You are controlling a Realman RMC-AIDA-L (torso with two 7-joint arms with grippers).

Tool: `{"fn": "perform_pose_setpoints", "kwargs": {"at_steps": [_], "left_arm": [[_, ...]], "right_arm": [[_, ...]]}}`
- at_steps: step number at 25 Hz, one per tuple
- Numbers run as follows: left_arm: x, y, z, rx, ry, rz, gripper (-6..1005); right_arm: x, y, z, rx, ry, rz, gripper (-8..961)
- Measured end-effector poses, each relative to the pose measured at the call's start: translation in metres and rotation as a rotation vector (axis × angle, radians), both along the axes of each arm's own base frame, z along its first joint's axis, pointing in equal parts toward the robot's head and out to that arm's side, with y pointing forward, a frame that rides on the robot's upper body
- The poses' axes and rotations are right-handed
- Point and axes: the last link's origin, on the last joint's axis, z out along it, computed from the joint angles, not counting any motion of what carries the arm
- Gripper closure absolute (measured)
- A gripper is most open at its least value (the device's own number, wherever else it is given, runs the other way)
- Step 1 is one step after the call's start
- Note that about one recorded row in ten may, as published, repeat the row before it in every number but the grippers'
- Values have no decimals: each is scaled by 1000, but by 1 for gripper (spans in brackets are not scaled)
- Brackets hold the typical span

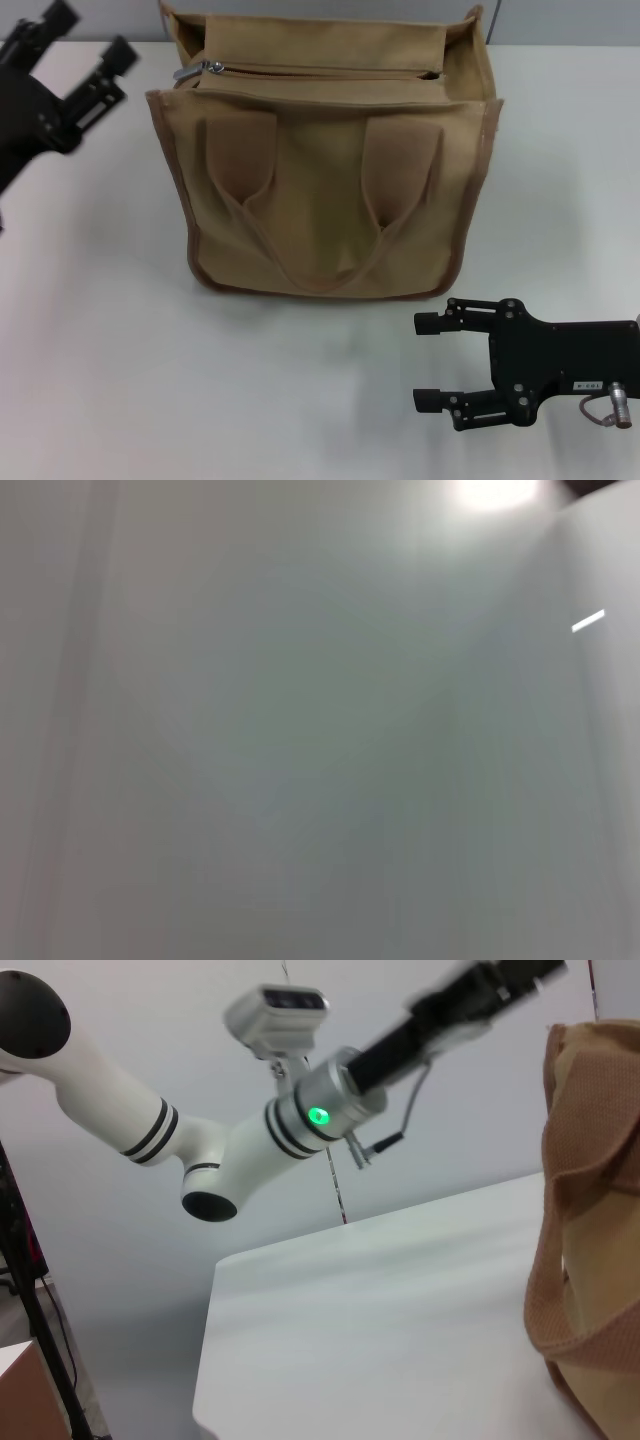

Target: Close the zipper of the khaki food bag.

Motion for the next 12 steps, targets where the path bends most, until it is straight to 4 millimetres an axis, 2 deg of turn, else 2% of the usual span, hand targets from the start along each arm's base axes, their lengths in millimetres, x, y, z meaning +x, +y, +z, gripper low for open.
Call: {"fn": "perform_pose_setpoints", "kwargs": {"at_steps": [2, 4, 8, 12], "left_arm": [[-14, 11, 3, 8, 53, 105, 182], [-29, 20, -4, -46, 173, 183, 182], [-32, 22, -12, -100, 263, 181, 184], [-26, 21, -24, -164, 336, 127, 186]], "right_arm": [[0, 0, 0, 0, 0, -1, 143], [0, 0, 0, 0, 0, -1, 143], [0, 0, 0, 0, 0, -2, 143], [0, 0, 0, 0, 0, -2, 143]]}}
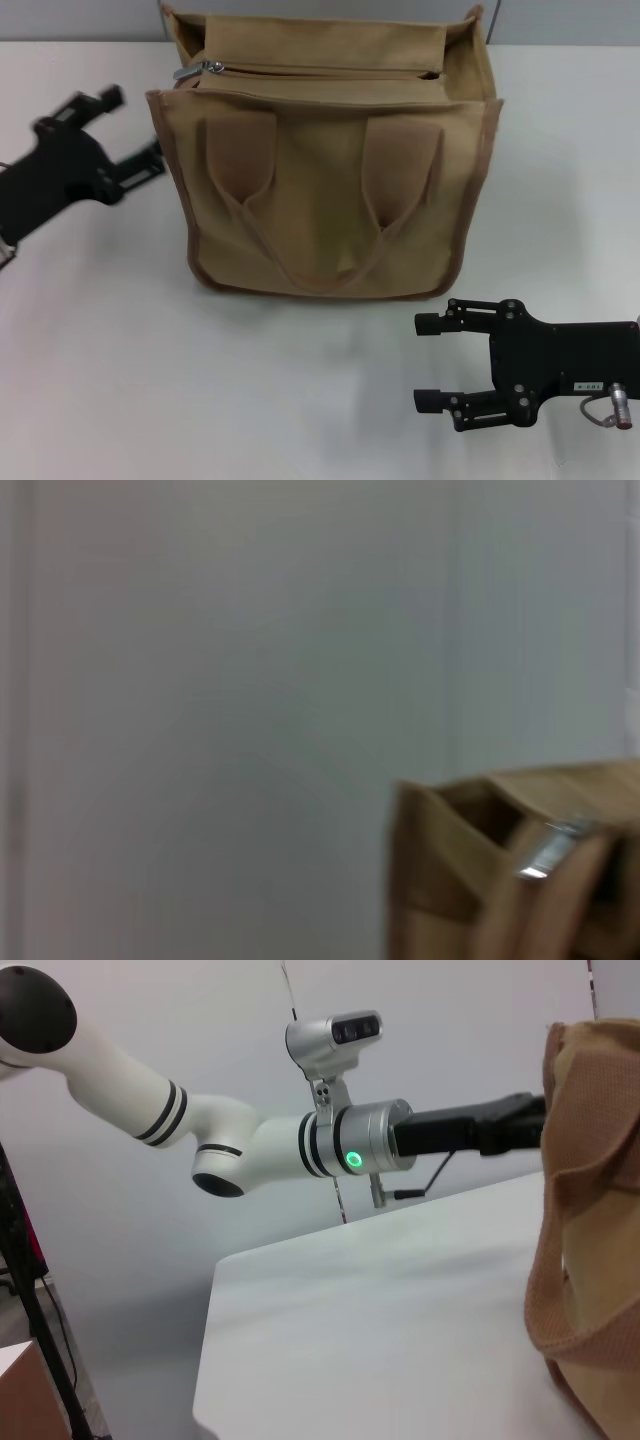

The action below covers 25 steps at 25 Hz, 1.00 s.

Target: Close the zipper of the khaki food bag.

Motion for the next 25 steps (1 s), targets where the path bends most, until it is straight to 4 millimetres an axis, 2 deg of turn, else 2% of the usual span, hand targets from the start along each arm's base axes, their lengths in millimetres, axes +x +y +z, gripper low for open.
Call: {"fn": "perform_pose_setpoints", "kwargs": {"at_steps": [7, 10, 12, 14, 18, 25], "left_arm": [[6, 7, -9, -14, 49, -25, 189], [10, 15, -8, 80, 48, -23, 190], [10, 15, -8, 80, 48, -23, 191], [7, 16, 2, 193, 50, -24, 192], [7, 14, 5, 266, 33, -26, 193], [16, 12, -1, 289, 28, -77, 196]], "right_arm": [[-1, 1, 0, 0, 0, 2, 143], [0, 0, 0, 0, 0, 1, 144], [0, 0, 0, 0, 0, 0, 144], [0, 0, 0, -1, 1, -1, 144], [0, 0, 0, -2, 1, -2, 144], [-1, 1, 0, -3, 2, 3, 144]]}}
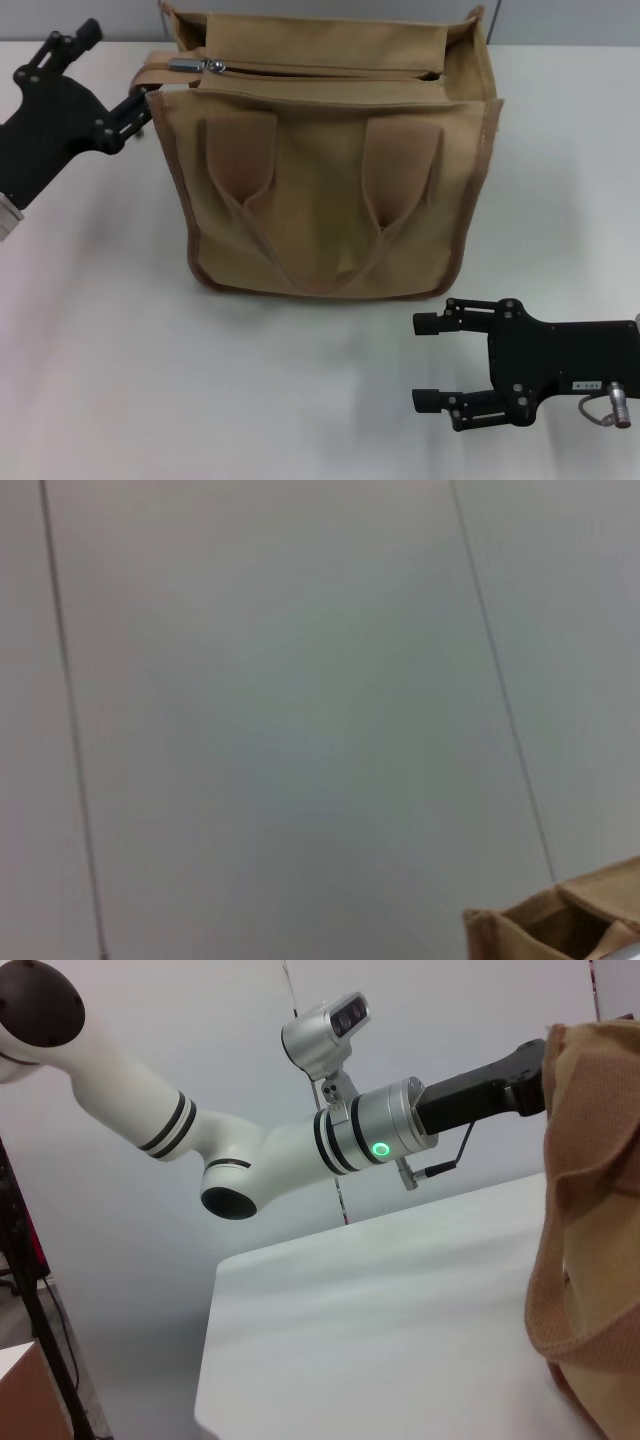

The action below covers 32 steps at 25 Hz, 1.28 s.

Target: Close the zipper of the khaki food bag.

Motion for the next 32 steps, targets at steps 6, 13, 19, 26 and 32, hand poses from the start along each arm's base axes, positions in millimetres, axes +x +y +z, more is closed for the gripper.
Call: {"fn": "perform_pose_setpoints", "kwargs": {"at_steps": [6, 13, 19, 26, 32], "left_arm": [[3, -6, -3, 16, 19, -39, 268], [3, -8, -4, 11, 15, -46, 392], [3, -11, -8, 1, 4, -45, 745], [7, -13, -9, 3, -16, -70, 958], [10, -15, -9, 8, -31, -82, 980]], "right_arm": [[0, 0, 0, 0, 3, 0, 144], [-2, 1, 1, 9, 18, -4, 143], [-18, 2, 8, 19, 176, -36, 143], [-55, 26, 29, -87, 406, -178, 144], [-96, 59, 38, -296, 489, -340, 144]]}}
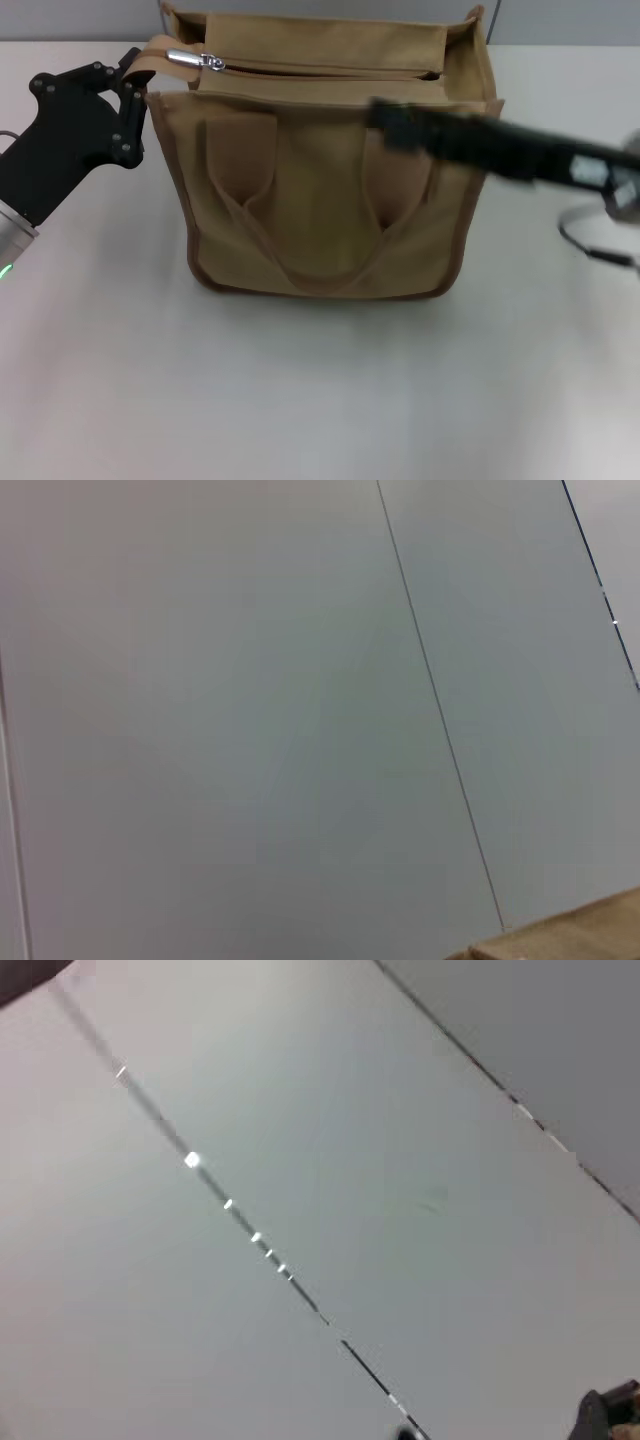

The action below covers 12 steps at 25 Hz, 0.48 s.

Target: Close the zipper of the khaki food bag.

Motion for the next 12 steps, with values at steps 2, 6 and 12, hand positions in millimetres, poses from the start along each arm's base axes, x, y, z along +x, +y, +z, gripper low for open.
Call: {"fn": "perform_pose_setpoints", "kwargs": {"at_steps": [2, 6, 12], "left_arm": [[1, 0, 0, 2, 1, -5, 979], [3, -1, -1, 1, -7, -13, 978], [5, -3, 0, 3, -18, -33, 975]], "right_arm": [[-12, 14, -3, -84, -11, -67, 144], [-31, 39, -11, -164, -56, -170, 143], [-52, 56, -21, -196, -102, -200, 143]]}}
